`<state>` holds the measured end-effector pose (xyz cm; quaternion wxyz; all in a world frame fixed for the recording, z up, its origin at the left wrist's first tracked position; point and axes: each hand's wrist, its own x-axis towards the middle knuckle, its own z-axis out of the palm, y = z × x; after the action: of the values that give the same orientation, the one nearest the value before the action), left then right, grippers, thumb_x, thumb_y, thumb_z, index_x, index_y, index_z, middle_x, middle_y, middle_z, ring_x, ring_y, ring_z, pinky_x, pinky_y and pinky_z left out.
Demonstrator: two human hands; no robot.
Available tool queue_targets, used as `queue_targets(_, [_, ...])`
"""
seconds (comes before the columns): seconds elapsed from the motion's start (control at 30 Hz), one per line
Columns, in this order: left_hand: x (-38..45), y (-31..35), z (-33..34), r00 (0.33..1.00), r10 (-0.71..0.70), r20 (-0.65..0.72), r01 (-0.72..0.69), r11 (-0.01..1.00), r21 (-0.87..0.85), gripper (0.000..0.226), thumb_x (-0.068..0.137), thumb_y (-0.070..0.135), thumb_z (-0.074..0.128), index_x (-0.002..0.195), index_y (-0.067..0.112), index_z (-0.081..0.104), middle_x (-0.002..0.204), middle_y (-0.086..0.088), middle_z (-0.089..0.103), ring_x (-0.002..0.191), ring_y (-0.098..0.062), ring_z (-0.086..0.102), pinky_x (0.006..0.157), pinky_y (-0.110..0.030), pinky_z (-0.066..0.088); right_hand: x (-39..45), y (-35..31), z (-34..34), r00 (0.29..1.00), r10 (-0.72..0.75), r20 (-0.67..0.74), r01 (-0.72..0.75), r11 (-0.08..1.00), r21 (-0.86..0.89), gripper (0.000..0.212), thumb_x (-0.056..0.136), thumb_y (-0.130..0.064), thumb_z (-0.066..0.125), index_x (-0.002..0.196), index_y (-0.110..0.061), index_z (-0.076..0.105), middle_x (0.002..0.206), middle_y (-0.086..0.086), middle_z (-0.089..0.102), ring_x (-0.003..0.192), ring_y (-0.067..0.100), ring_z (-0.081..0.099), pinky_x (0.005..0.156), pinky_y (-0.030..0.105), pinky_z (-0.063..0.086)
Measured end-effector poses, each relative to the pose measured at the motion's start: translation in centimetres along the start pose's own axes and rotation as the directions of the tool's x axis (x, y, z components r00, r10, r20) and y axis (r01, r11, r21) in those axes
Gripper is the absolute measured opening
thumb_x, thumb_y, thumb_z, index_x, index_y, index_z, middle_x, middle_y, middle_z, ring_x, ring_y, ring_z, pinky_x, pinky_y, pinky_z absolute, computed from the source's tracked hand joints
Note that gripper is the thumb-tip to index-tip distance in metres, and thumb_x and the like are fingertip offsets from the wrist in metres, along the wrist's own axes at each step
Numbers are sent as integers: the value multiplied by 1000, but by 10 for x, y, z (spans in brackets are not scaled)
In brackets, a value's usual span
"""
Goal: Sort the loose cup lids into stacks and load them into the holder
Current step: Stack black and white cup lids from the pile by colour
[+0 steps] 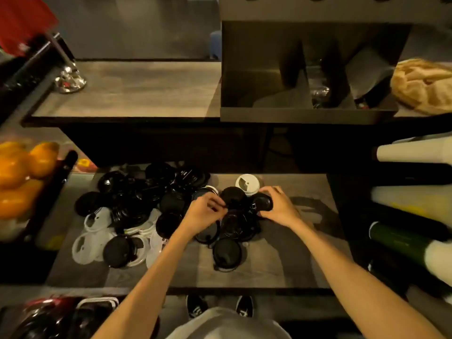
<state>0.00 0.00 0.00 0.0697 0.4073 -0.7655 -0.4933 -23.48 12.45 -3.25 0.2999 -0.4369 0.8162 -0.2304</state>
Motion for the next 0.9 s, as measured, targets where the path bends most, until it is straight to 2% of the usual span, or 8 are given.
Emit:
queue_targets(0.1, [-4,-18,23,998,43,41,-54,939,339,46,75,25,86,113,23,60,111,2,60,99,-18,62,89,-42,55,9,11,12,994,-22,103,42,980,-194,102,70,-10,89,157,-17,36,164,2,25,145,33,35,117,45,38])
queue_targets(0.13, [-9,-19,29,998,36,59,-55,931,362,51,75,27,86,116,25,57,114,2,56,105,-20,60,92,-43,54,11,9,14,992,-7,125,34,976,-216,106,69,-9,90,158,-17,34,165,2,22,146,34,33,117,46,37])
queue_targets(0.33, [-14,-19,51,999,-25,43,7,923,385,56,81,22,82,128,20,52,124,-2,49,118,-26,51,97,-44,50,21,14,17,995,-16,100,43,960,-276,97,73,-17,92,155,-17,40,157,4,38,140,32,43,112,44,43])
queue_targets(0.47, [-16,-23,63,1000,-20,7,15,920,392,61,81,21,82,132,18,50,132,-4,48,127,-28,46,102,-45,49,12,26,8,999,-52,-7,50,985,-163,88,71,-19,93,147,-17,49,148,5,48,133,32,49,109,45,45])
queue_targets(0.57, [-17,-23,71,999,20,-36,-3,908,419,72,80,22,84,140,17,44,142,-6,42,133,-30,41,108,-44,45,-1,36,-5,991,-97,-89,93,995,-47,85,70,-15,94,144,-15,52,145,6,53,132,30,51,107,38,43])
queue_targets(0.67, [-17,-21,82,996,66,-65,-34,910,413,83,78,21,86,147,16,39,148,-5,38,139,-30,37,109,-46,44,-21,55,-16,993,-66,-101,66,998,2,83,70,-16,94,140,-17,51,141,5,57,128,27,55,101,33,44])
queue_targets(0.77, [-15,-22,90,994,72,-78,-34,912,409,93,76,21,88,152,17,34,153,-3,35,145,-29,33,109,-47,46,-44,78,-20,999,-45,-28,45,999,-3,84,68,-23,96,138,-25,50,140,0,58,127,24,57,101,39,51])
queue_targets(0.9, [-14,-26,94,994,49,-99,-3,911,413,99,76,22,89,155,16,29,157,-3,34,147,-25,31,111,-46,45,-67,105,-15,985,-74,153,83,995,-58,82,66,-23,96,136,-30,52,139,-5,57,131,19,53,106,38,48])
